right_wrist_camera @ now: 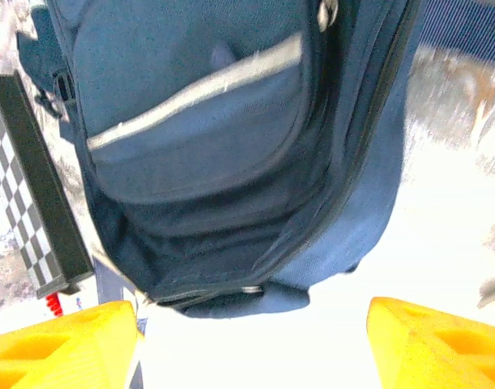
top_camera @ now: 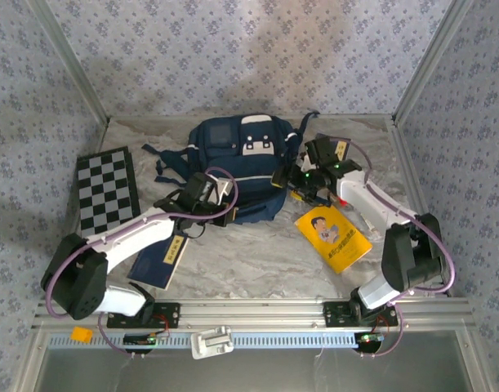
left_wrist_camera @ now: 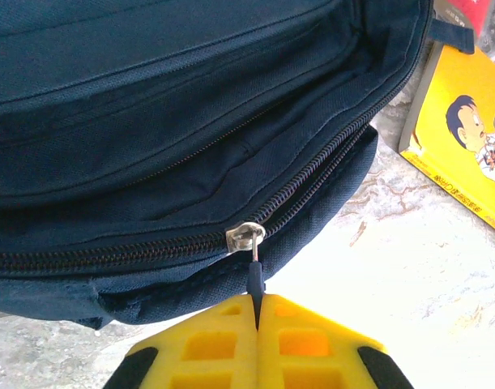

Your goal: Pack the student bag

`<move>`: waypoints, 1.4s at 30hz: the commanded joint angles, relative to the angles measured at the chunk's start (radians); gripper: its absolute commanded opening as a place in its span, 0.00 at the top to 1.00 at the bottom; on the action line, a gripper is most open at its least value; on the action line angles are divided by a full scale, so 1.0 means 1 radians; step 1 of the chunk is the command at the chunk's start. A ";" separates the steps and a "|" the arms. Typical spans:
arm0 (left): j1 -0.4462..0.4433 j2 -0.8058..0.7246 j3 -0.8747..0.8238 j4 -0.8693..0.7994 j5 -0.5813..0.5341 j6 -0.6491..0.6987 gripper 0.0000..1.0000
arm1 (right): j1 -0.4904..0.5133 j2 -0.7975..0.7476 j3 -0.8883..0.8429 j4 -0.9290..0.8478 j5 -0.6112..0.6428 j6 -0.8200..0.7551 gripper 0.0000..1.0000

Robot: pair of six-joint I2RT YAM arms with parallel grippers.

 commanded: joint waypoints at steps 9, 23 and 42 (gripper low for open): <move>-0.019 0.020 0.058 0.027 0.025 -0.018 1.00 | 0.167 0.027 -0.067 0.167 0.135 0.342 0.20; -0.041 0.037 0.082 0.022 0.029 -0.023 1.00 | 0.239 0.216 0.013 0.245 0.206 0.436 0.38; 0.087 -0.100 -0.045 -0.114 -0.153 0.010 1.00 | 0.021 0.127 0.002 0.101 0.110 0.041 1.00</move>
